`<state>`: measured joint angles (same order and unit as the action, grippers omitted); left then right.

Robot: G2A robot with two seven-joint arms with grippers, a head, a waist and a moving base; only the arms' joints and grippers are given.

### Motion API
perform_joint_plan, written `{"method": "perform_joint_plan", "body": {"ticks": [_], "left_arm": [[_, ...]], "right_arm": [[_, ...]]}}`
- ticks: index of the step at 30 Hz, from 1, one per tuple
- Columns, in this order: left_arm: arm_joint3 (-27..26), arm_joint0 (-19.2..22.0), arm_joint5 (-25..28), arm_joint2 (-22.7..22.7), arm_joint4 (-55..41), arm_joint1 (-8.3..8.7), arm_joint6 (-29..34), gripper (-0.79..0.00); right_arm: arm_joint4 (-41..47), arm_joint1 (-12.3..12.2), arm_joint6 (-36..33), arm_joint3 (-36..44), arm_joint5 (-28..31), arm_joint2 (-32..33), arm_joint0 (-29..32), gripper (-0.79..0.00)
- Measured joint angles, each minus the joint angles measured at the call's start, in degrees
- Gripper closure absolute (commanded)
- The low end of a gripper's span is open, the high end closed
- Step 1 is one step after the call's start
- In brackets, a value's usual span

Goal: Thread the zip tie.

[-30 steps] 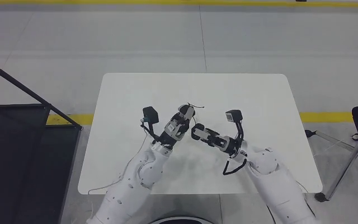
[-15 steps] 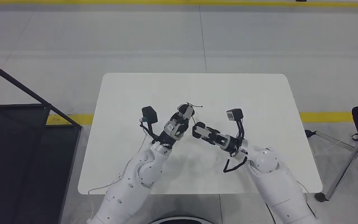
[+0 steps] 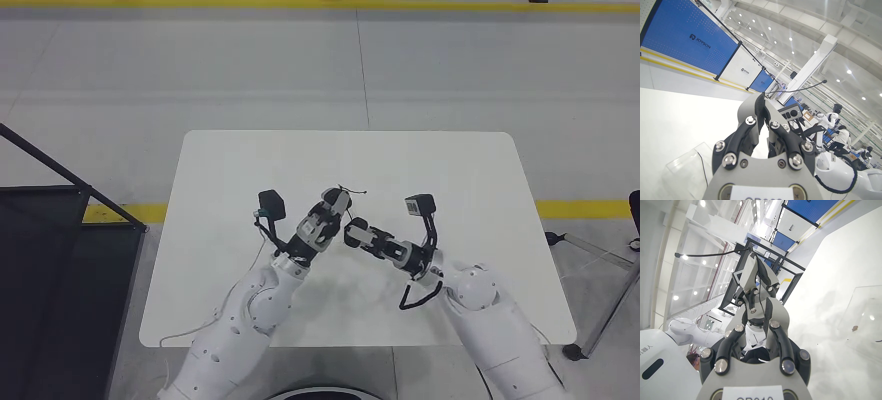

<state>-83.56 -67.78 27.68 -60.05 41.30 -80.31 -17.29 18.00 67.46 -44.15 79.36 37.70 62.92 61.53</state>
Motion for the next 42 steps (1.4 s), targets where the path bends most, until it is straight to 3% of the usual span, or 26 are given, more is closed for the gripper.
{"method": "perform_joint_plan", "body": {"ticks": [6,15,30,34,36,42], "left_arm": [[0.1,-0.1,0.3,-0.2,0.2,-0.14,-0.1,0.000],[0.1,-0.3,0.8,-0.3,0.5,-0.32,0.3,0.000],[0.1,-0.5,0.9,-0.5,1.4,-0.61,0.6,0.000],[0.2,-0.5,1.0,-0.5,1.5,-0.69,0.6,0.000],[0.3,-0.6,1.1,-0.5,1.6,-0.73,0.6,0.000],[0.4,-0.7,1.5,-0.7,1.6,-0.82,0.3,0.000]], "right_arm": [[0.5,0.0,-0.1,-0.2,-0.4,0.2,0.0,-0.237],[0.2,0.2,0.6,-0.2,-0.5,0.2,-0.1,-0.117],[1.3,0.3,1.2,-0.5,0.1,0.8,0.2,-0.105],[1.4,0.3,1.1,-0.5,0.1,1.0,0.2,-0.071],[1.4,0.3,1.1,-0.5,0.1,1.0,0.3,0.000],[1.2,0.4,1.2,-0.5,0.0,1.0,0.3,0.000]]}}
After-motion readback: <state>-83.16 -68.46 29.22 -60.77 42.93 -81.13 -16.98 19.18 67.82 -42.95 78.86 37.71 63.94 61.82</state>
